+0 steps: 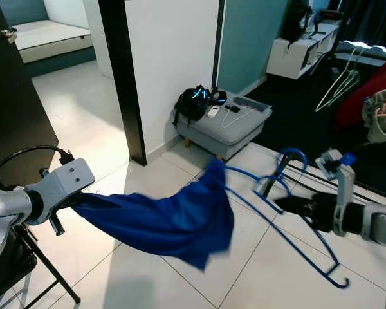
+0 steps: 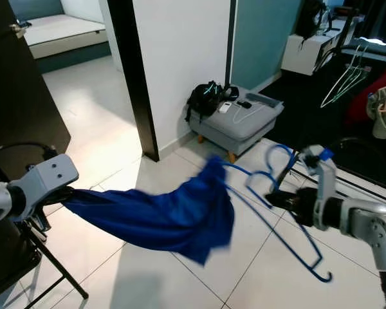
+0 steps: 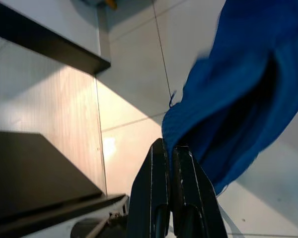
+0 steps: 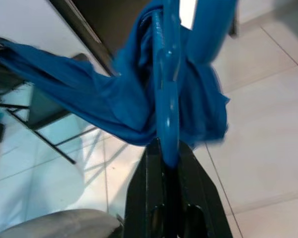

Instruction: Hang hanger

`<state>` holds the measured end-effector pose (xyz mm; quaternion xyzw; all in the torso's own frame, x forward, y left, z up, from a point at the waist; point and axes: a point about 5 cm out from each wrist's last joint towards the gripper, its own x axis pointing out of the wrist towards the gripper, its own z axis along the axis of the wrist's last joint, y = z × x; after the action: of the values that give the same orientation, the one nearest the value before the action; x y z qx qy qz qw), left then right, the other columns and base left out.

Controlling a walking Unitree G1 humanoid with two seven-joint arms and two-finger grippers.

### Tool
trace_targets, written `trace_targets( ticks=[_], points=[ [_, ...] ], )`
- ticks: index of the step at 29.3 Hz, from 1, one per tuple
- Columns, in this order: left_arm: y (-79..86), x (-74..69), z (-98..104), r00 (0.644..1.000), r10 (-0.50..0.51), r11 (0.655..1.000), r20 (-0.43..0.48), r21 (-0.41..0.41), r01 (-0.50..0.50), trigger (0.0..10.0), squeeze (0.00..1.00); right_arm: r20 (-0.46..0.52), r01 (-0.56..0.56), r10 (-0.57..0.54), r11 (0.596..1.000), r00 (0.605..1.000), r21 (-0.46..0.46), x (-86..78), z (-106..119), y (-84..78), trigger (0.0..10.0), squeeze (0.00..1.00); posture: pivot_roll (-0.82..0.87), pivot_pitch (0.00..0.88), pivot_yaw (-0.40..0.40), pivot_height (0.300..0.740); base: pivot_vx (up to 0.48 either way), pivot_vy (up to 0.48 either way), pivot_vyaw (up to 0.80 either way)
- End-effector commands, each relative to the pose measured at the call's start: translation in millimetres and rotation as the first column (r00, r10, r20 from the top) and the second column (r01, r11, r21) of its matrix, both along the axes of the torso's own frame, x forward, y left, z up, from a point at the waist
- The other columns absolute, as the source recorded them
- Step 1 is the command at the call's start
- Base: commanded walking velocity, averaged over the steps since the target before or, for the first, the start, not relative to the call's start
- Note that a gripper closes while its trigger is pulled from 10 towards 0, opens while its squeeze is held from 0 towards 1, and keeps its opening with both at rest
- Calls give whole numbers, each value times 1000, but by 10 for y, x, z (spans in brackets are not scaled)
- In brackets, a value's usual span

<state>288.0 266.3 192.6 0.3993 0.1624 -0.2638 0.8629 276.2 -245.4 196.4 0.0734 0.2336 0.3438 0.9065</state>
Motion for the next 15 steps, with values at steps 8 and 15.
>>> trace_targets(
  ticks=[8,15],
  points=[
    [-607,-38,409,962,-235,821,138,-502,272,10000,0,214,-212,166,953,962,214,-72,429,300,10000,0,12,0,0,740,0,0,0],
    [63,139,-182,982,160,970,-96,-169,-175,10000,0,-32,472,-471,882,881,7,385,-102,-452,10000,0,5,0,7,740,0,0,0]
  ],
)
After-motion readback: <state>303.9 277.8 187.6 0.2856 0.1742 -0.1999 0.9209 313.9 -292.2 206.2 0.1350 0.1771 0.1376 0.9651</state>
